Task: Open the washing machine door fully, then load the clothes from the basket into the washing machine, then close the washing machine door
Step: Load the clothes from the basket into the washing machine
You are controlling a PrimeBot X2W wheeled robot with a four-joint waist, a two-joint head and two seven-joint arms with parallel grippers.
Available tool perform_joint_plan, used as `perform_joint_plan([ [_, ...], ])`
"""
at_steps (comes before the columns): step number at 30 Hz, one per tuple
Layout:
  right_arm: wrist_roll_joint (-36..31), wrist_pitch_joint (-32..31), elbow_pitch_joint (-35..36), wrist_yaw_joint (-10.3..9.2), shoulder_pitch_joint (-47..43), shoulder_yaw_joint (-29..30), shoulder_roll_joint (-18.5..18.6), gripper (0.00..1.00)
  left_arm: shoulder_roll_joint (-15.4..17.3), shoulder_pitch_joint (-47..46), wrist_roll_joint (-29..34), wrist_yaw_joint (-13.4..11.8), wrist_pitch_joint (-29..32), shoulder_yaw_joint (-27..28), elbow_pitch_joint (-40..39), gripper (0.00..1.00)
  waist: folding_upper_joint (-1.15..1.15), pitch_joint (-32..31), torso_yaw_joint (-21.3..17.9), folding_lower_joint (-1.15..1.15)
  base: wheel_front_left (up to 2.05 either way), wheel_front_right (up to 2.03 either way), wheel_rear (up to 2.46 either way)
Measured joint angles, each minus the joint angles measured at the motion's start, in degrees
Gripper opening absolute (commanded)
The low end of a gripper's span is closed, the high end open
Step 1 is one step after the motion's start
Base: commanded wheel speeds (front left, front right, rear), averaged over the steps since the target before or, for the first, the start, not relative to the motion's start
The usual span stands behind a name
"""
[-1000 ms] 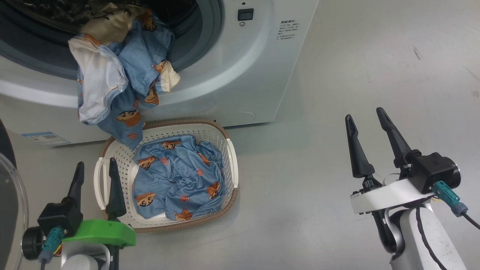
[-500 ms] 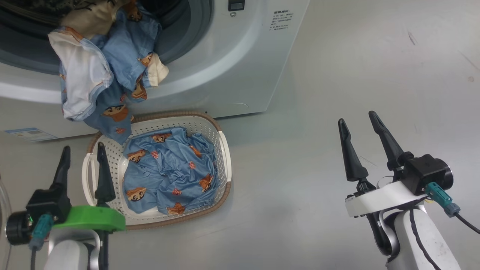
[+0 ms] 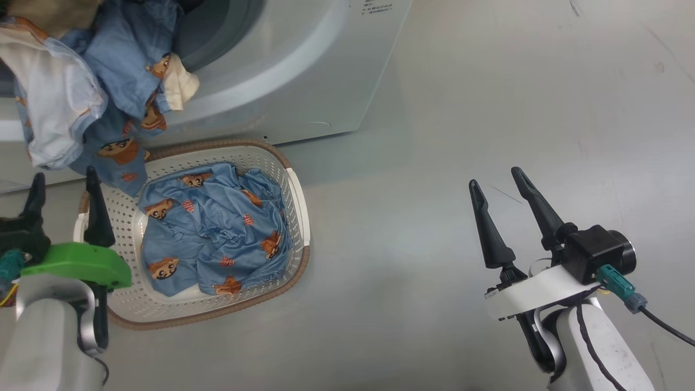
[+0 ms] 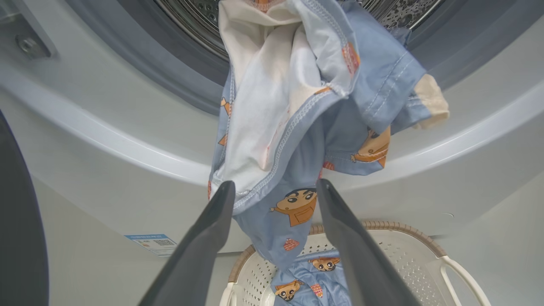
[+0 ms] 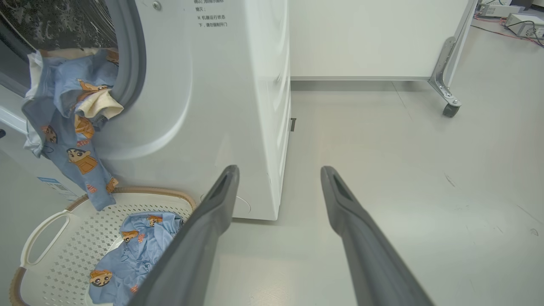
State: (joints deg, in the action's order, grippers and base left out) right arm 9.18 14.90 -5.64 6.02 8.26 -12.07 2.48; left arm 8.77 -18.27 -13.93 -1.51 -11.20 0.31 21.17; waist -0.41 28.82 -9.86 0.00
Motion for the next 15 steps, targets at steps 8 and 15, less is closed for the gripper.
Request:
perform_joint_plan([
  [8,-0.07,0.00,0.10,0.00,1.38,-0.99,-0.01,1.00,1.27,-8.46,-2.36,0.97,0.65,1.89,5.87,1.00,0.00,4.54,-2.40,0.00,0.00,0.00,0.00],
  [15,-0.11,0.00,0.62,0.00,2.72,-1.47,-0.01,1.00,2.86,-13.32,-2.33,1.04,1.04,1.94,9.89,1.00,0.00,8.03,-3.97,0.00,0.00,0.00,0.00],
])
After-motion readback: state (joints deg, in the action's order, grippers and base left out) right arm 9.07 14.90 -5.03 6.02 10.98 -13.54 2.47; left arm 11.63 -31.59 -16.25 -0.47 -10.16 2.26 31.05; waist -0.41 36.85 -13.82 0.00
